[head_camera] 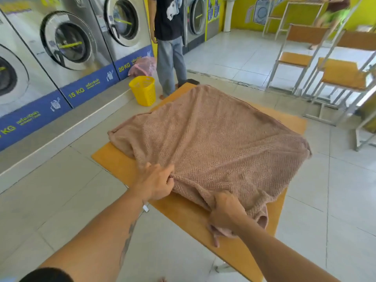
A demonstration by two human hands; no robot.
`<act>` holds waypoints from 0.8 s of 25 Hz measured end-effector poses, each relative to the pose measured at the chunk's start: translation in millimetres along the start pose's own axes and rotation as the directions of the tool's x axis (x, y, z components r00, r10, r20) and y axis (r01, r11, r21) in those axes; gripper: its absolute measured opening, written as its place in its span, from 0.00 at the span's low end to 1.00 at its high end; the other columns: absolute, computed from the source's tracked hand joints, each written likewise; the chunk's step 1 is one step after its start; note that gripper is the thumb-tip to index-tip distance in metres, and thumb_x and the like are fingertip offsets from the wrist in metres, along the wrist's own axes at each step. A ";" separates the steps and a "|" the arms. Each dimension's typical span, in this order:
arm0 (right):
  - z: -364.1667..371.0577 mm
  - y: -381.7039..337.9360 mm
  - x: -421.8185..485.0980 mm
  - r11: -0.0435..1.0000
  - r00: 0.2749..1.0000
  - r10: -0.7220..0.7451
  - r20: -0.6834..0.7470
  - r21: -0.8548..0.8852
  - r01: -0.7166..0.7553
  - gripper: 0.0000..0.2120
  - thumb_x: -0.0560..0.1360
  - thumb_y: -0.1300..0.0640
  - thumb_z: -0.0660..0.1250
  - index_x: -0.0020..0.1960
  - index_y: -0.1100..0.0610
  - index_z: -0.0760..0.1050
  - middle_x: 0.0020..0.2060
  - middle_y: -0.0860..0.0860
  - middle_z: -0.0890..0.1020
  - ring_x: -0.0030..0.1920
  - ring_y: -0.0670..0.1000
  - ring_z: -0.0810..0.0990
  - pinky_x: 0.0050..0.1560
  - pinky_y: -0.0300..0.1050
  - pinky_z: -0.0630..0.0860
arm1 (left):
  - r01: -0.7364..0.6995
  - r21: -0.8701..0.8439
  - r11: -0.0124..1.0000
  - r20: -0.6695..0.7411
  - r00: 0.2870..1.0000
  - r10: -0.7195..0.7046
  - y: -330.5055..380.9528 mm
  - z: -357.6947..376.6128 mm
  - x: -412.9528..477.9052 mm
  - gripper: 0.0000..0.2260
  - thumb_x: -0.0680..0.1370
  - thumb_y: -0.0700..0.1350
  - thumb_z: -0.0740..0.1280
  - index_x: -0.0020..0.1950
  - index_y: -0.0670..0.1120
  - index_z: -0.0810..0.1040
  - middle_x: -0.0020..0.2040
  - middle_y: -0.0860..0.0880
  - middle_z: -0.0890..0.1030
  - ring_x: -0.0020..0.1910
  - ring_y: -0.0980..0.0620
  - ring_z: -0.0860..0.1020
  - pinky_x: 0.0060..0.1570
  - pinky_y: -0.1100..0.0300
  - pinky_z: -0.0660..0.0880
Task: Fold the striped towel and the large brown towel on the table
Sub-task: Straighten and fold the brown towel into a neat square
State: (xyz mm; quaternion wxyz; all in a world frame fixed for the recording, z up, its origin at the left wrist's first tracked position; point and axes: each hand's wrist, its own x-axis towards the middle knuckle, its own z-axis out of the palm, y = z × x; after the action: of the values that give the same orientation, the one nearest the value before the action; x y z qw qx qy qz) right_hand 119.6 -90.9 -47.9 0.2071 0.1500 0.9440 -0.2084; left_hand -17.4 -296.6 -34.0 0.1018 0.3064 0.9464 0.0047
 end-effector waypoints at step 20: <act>52.7 34.2 -103.0 0.915 0.838 0.364 -0.406 -0.012 -0.403 0.12 0.70 0.57 0.62 0.52 0.49 0.77 0.62 0.54 0.71 0.60 0.58 0.69 0.57 0.53 0.72 | -0.571 0.176 0.802 0.029 0.817 0.576 62.7 49.3 -22.5 0.30 0.70 0.36 0.64 0.70 0.55 0.65 0.63 0.49 0.68 0.64 0.45 0.67 0.70 0.41 0.56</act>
State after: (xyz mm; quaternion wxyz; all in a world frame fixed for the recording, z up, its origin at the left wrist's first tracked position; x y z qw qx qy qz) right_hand 239.1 -105.5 -56.2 0.0566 0.3646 0.9258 -0.0818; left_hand 46.3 -261.4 -73.6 0.0557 0.5858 0.8073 -0.0444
